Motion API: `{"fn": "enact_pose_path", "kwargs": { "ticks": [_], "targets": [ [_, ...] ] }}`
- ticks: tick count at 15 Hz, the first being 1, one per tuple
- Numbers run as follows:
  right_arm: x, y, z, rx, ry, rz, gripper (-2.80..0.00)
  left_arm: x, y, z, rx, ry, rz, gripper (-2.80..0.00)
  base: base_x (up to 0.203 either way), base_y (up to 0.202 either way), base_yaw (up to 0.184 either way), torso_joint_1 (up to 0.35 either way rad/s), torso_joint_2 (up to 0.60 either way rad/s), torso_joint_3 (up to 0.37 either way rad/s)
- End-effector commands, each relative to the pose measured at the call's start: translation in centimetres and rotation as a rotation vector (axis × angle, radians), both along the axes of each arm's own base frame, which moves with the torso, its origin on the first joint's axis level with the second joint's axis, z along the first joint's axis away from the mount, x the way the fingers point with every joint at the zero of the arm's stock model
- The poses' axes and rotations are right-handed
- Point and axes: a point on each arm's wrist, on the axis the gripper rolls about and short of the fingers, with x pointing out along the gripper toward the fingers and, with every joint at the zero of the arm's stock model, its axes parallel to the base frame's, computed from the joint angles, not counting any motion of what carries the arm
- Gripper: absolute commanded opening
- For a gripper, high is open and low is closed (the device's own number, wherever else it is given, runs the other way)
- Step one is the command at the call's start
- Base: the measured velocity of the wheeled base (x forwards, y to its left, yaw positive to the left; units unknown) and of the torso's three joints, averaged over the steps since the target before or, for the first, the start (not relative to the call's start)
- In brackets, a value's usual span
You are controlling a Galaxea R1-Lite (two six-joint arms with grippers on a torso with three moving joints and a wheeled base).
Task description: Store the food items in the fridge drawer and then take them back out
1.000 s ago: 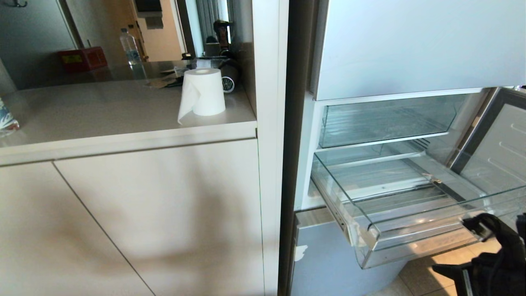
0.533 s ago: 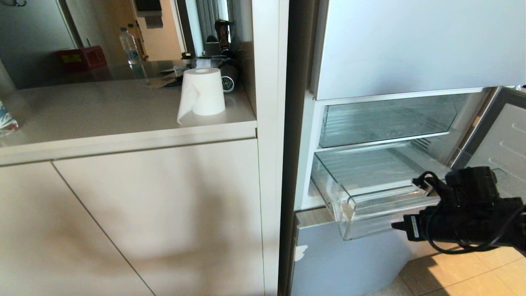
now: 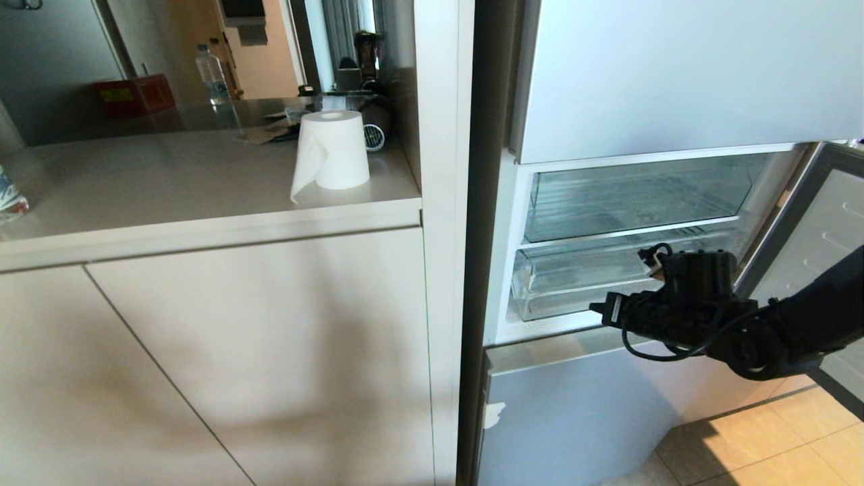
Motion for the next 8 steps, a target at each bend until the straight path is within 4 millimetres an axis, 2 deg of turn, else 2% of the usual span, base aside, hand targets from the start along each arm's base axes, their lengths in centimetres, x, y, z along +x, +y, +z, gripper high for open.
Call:
{"fn": "enact_pose_path", "kwargs": {
  "ticks": [1, 3, 5, 6, 8],
  "targets": [
    [-0.3, 0.4, 0.0, 0.046, 0.006, -0.010, -2.80, 0.0, 0.0, 0.0, 0.000, 0.001, 0.000, -2.80, 0.000, 0.000, 0.000, 0.000, 0.00, 0.000],
    [-1.8, 0.3, 1.0, 0.059, -0.003, -0.012, -2.80, 0.0, 0.0, 0.0, 0.000, 0.000, 0.000, -2.80, 0.000, 0.000, 0.000, 0.000, 0.00, 0.000],
    [-4.3, 0.1, 2.8, 0.059, -0.033, -0.005, -2.80, 0.0, 0.0, 0.0, -0.001, 0.000, 0.000, -2.80, 0.000, 0.000, 0.000, 0.000, 0.00, 0.000],
    [-5.9, -0.1, 3.8, 0.055, -0.052, -0.001, -2.80, 0.0, 0.0, 0.0, 0.000, 0.000, 0.000, -2.80, 0.000, 0.000, 0.000, 0.000, 0.00, 0.000],
    [-10.7, -0.7, 6.2, 0.032, -0.119, 0.012, -2.80, 0.0, 0.0, 0.0, 0.000, 0.001, 0.000, -2.80, 0.000, 0.000, 0.000, 0.000, 0.00, 0.000]
  ]
}}
